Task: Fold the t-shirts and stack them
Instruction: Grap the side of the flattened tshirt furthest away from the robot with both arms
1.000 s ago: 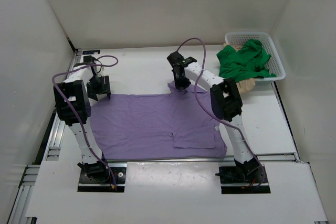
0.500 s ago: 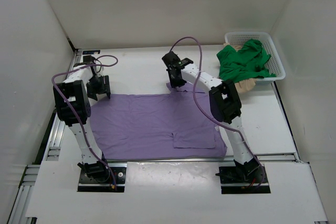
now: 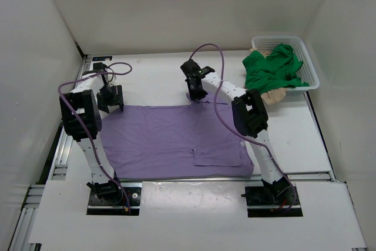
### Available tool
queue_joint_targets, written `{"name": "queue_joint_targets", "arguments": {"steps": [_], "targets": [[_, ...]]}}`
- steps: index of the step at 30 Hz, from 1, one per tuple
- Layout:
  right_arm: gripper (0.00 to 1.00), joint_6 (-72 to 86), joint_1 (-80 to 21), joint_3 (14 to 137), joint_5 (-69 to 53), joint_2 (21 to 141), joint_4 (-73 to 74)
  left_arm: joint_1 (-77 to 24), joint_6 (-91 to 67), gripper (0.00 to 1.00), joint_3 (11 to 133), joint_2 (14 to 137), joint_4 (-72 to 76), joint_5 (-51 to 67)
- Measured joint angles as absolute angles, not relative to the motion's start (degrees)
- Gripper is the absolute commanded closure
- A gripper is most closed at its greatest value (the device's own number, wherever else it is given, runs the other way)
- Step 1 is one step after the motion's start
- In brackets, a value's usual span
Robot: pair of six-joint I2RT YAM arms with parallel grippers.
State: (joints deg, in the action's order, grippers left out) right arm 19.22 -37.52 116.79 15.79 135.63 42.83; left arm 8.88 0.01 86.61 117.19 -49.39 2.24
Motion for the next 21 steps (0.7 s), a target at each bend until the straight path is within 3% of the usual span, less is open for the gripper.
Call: {"name": "queue_joint_targets", "arguments": {"steps": [21], "targets": [[0.81,21.04,-37.52,118.72,21.58,137.97,43.62,8.88,0.01,0.22,86.06,116.90,-49.25,2.24]]}}
